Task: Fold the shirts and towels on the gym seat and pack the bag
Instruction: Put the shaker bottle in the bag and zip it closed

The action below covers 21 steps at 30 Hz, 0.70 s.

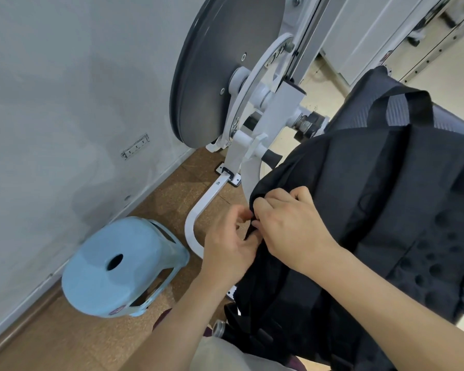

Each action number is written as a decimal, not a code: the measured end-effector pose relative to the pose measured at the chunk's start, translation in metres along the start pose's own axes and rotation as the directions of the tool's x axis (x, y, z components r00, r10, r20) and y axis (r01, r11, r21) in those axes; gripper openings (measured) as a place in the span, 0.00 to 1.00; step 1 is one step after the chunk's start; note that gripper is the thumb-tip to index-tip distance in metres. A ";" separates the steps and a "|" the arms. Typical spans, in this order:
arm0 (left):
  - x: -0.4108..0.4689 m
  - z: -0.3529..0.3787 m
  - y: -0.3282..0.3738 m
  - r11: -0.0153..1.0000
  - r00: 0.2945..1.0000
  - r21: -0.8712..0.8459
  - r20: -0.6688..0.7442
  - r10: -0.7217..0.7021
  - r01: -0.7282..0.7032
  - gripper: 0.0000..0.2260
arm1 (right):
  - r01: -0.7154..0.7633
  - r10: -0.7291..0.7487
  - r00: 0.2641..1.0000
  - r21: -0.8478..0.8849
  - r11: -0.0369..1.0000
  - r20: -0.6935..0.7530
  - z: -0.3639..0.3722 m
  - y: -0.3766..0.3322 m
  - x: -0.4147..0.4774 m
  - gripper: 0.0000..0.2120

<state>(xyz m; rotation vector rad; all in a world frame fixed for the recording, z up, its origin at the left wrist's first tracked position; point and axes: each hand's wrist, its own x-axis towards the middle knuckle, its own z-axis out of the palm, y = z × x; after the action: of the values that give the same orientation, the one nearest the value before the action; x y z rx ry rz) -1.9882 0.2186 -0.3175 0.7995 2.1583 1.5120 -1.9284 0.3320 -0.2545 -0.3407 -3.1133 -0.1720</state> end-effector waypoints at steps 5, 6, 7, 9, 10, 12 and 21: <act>-0.002 0.000 0.007 0.997 0.997 0.063 -0.056 -0.050 0.054 0.07 | 0.013 -0.013 1.000 -0.056 0.998 -0.001 -0.007 -0.001 0.006 0.20; -0.003 -0.002 0.008 0.995 0.994 0.026 -0.055 -0.096 0.097 0.06 | -0.017 0.016 1.000 -0.061 0.998 -0.021 -0.012 0.001 0.011 0.19; -0.004 -0.004 0.010 0.991 0.989 0.003 -0.058 -0.135 0.136 0.07 | -0.062 0.059 0.997 -0.053 0.997 -0.043 -0.019 0.004 0.016 0.18; -0.002 -0.008 0.012 0.982 0.980 -0.017 -0.057 -0.188 0.188 0.13 | -0.118 0.116 0.991 -0.025 0.993 -0.060 -0.032 0.006 0.026 0.17; 0.000 -0.009 0.012 0.983 0.982 -0.011 -0.042 -0.182 0.181 0.15 | -0.128 0.127 0.991 -0.018 0.992 -0.050 -0.036 0.005 0.029 0.18; 0.004 -0.013 0.012 0.986 0.987 0.046 -0.012 -0.158 0.158 0.15 | -0.120 0.120 0.993 -0.012 0.993 -0.012 -0.039 0.005 0.031 0.21; 0.032 -0.006 0.029 0.969 0.978 -0.141 0.080 -0.194 0.203 0.08 | 0.174 -0.097 0.903 -0.149 0.974 0.418 -0.063 0.028 0.054 0.10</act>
<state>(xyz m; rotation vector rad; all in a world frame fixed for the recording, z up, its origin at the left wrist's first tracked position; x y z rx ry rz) -2.0101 0.2425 -0.2872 0.5569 1.9848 1.5009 -1.9757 0.3635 -0.1883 -0.1760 -3.5498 -0.4464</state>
